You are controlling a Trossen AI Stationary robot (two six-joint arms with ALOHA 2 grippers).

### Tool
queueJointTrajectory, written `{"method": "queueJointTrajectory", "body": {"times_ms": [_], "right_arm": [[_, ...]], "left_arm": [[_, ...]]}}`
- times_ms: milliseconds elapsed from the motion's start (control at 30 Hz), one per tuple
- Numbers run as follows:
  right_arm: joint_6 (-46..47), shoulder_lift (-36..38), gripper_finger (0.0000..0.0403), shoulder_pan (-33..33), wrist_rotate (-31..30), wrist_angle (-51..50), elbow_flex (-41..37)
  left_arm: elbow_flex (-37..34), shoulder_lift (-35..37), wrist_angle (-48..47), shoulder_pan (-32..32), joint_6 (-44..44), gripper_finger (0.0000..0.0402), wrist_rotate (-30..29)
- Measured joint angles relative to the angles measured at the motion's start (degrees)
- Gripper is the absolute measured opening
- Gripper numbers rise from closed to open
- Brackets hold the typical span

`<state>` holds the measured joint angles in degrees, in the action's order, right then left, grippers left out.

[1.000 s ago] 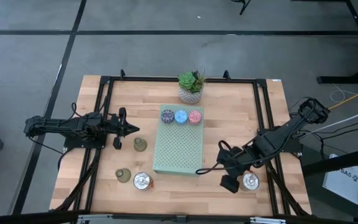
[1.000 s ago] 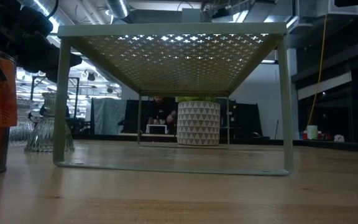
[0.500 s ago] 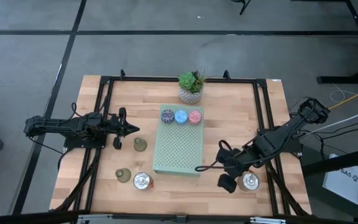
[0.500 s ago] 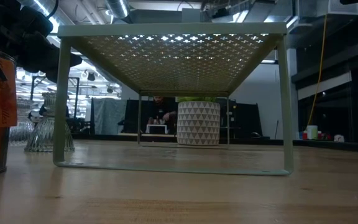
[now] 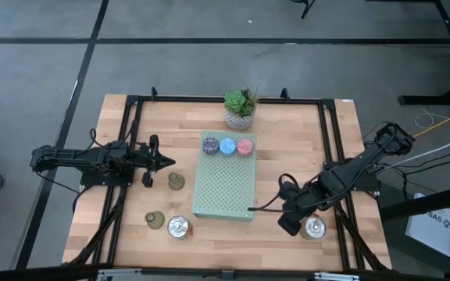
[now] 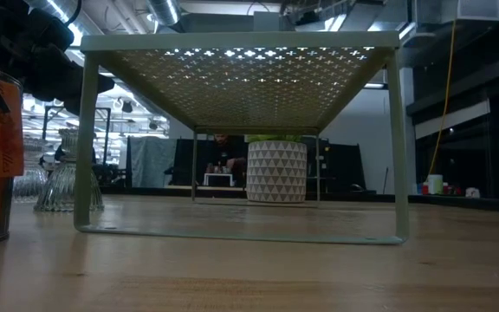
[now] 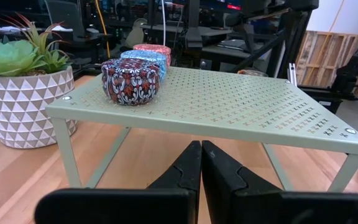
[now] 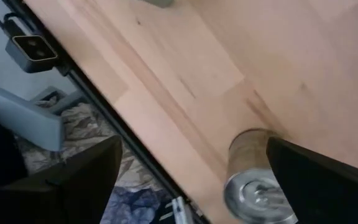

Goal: Pick & Place candle stick holders
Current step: Put the right silver scented candle on the shelf

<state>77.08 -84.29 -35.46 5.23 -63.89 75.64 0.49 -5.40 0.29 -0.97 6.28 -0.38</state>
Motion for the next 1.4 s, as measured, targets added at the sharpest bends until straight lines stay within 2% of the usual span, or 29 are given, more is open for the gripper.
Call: {"method": "queueJointTrajectory", "body": {"times_ms": [167, 433, 633, 733, 867, 1000, 1167, 1400], "right_arm": [[0.5, 0.0, 0.04, 0.0, 0.0, -0.2, 0.0], [-4.4, -0.2, 0.04, -1.1, 1.0, -1.1, -0.7], [-4.5, -1.5, 0.04, -4.9, 0.9, 1.4, -2.6], [-4.3, -1.6, 0.04, -8.3, -1.8, 2.1, -2.6], [-1.8, -1.6, 0.04, -13.4, -7.6, 2.4, -2.6], [2.2, -1.6, 0.04, -18.1, -10.4, 2.1, -2.6], [8.6, -1.7, 0.04, -21.9, -11.3, 0.6, -2.6], [16.7, -4.7, 0.04, -23.3, -9.3, -2.5, -2.6]], "left_arm": [[0.0, 0.0, 0.0, 0.0, 0.0, 0.0006, 0.0], [0.0, 0.0, 0.0, 0.0, 0.0, 0.0006, 0.0], [0.0, 0.0, 0.0, 0.0, 0.0, 0.0006, 0.0], [0.0, 0.0, 0.0, 0.0, 0.0, 0.0006, 0.0], [0.0, 0.0, 0.0, 0.0, 0.0, 0.0006, 0.0], [0.0, 0.0, 0.0, 0.0, 0.0, 0.0006, 0.0], [0.0, 0.0, 0.0, 0.0, 0.0, 0.0006, 0.0], [0.0, 0.0, 0.0, 0.0, 0.0, 0.0006, 0.0]]}}
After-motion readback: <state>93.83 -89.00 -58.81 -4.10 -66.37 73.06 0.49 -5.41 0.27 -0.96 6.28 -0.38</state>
